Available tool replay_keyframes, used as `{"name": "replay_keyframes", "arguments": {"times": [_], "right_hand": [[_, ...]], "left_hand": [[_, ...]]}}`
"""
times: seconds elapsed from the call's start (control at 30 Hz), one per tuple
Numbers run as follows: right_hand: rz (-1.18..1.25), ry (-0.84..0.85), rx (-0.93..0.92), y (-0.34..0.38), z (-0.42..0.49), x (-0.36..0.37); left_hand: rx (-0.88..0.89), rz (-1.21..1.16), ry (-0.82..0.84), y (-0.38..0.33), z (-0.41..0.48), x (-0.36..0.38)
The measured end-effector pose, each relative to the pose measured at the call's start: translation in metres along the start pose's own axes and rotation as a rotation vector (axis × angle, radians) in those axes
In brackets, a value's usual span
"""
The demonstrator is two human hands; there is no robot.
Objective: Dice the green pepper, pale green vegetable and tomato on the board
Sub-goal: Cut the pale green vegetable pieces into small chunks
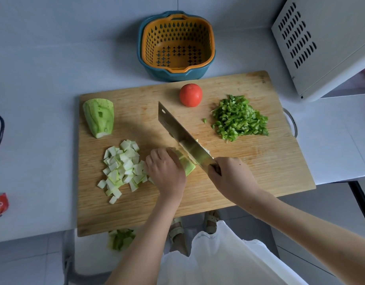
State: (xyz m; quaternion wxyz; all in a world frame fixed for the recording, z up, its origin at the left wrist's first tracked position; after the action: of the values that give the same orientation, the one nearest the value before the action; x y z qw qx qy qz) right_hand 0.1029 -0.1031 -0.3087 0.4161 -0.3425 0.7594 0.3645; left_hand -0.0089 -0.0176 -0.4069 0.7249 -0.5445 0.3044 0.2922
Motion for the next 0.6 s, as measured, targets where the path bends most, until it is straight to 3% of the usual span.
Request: {"name": "replay_keyframes", "arguments": {"times": [0.6], "right_hand": [[-0.154, 0.119, -0.002, 0.017, 0.000, 0.000]], "left_hand": [[0.007, 0.103, -0.018, 0.003, -0.005, 0.010]]}}
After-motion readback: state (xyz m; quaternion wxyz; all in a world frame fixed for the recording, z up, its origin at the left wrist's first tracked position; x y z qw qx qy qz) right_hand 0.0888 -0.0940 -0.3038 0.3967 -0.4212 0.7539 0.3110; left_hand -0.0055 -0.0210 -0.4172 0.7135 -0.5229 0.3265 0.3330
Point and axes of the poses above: each hand's wrist, its own z-axis towards the middle knuckle, its own x-axis out of the palm, y = z × x, the point moved 1 cm from there along z, towards the middle knuckle, and after that the axes turned 10 degrees about -z, right-handed, at the moved point
